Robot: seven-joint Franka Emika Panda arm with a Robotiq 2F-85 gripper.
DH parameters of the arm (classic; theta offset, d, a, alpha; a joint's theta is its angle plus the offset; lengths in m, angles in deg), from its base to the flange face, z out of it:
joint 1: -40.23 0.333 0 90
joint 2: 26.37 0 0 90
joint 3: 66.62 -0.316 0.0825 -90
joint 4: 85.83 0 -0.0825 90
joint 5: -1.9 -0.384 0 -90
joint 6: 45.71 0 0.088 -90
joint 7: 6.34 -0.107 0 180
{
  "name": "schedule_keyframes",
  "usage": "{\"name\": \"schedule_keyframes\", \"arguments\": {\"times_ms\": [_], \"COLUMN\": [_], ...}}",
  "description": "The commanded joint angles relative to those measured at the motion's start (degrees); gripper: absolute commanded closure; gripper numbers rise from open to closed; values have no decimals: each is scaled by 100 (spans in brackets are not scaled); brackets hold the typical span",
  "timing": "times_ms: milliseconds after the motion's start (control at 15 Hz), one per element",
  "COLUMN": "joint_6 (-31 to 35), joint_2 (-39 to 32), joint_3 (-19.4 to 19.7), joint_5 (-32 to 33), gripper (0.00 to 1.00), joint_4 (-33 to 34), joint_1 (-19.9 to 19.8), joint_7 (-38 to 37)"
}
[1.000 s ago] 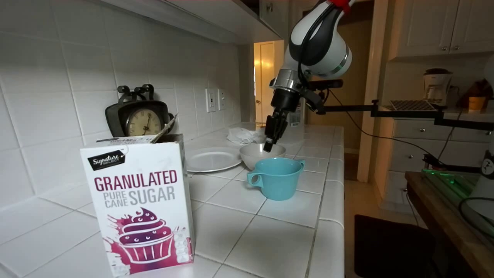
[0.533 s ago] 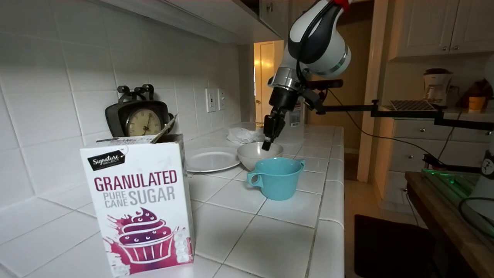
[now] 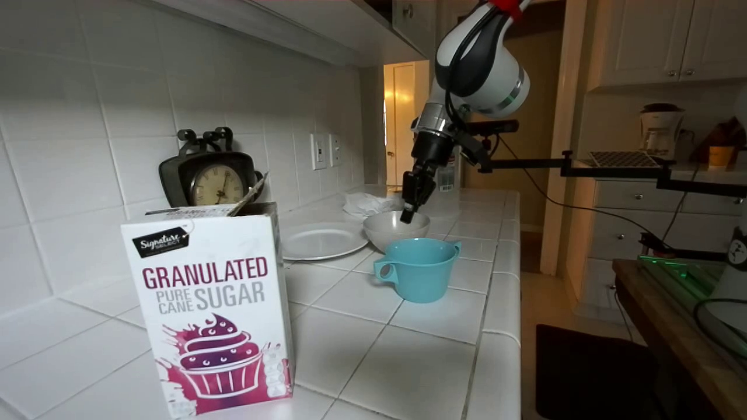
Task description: Move the cup and bowl
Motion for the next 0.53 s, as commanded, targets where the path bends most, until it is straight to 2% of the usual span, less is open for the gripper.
{"name": "schedule_keyframes", "arguments": {"times_ms": [0, 467], "joint_6": [-119, 4], "joint_2": [120, 83], "joint_3": [38, 84], "joint_5": [-343, -653], "gripper": [98, 98], "joint_4": [-43, -25], "joint_1": [-212, -519], "joint_7": [294, 367]}}
